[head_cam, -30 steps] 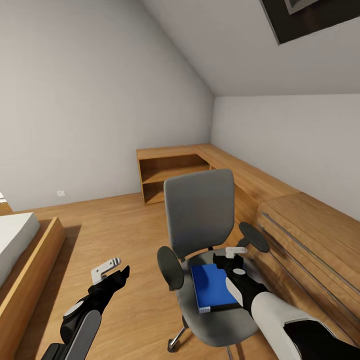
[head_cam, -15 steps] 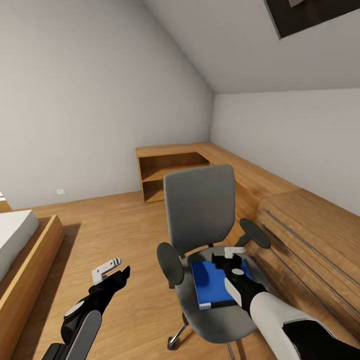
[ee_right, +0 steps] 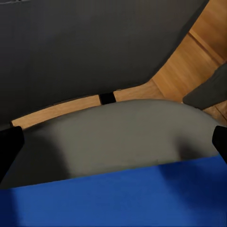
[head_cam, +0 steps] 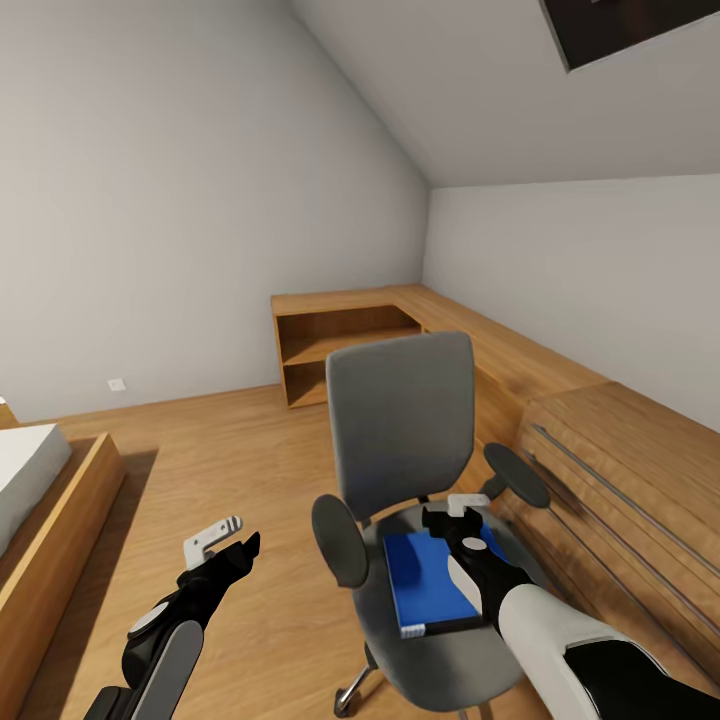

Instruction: In the bedroom, organize the workspace by keeping the computer under the desk, ensuring the monitor is on the desk, placing the keyboard on the desk next to the monitor, placing the mouse on the desk next to the keyboard, moving the folder from the swivel chair onto the desk next to the mouse, stacking the notebook on top of the folder with the pen on top of the notebook, and positioning the swivel chair next to the desk.

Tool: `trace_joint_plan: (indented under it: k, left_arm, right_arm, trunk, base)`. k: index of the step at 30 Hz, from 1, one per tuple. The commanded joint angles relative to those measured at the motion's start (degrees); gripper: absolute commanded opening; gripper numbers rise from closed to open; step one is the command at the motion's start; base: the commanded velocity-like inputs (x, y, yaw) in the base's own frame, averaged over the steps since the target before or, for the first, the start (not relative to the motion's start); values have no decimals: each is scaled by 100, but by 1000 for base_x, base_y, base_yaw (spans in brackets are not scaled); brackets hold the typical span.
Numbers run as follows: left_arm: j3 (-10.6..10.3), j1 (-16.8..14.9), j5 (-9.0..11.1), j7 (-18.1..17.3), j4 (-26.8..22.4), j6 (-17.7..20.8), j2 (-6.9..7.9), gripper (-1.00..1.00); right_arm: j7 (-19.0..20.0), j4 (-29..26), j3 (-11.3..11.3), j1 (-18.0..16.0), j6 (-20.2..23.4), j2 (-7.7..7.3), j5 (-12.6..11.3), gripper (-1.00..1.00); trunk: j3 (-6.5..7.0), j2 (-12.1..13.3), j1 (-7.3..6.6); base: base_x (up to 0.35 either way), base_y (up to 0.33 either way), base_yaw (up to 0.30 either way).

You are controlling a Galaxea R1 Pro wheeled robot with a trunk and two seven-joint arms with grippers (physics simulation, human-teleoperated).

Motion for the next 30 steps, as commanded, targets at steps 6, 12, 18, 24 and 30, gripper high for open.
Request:
trace_joint_plan:
  k: [6, 12, 18, 24, 30]
  left_arm:
    - [-17, -4, 46, 57, -10, 6, 5, 100]
    - [-13, -4, 44, 70, -11, 0, 5, 100]
    - [-11, -4, 50, 74, -8, -1, 5, 100]
    - [-16, -4, 36, 78, -8, -3, -2, 100]
    - [-19, -4, 27, 83, -8, -3, -4, 100]
  right_arm:
    - [-31, 15, 53, -5, -7, -1, -41, 100]
    - [-39, 14, 54, -5, 85, -1, -40, 100]
    - [-47, -4, 47, -5, 396, -1, -47, 100]
    - [-53, -9, 45, -5, 481, -2, -49, 100]
    - [-55, -10, 36, -5, 483, -9, -49, 100]
  trunk:
    - [-5, -3, 0]
    - [-95, -203, 110]
    - [-203, -444, 242]
    - [-311, -685, 374]
    - [-418, -925, 506]
  base:
    - [32, 0, 0]
    - [4, 0, 0]
    - [0, 0, 0]
    - [0, 0, 0]
    - [0, 0, 0]
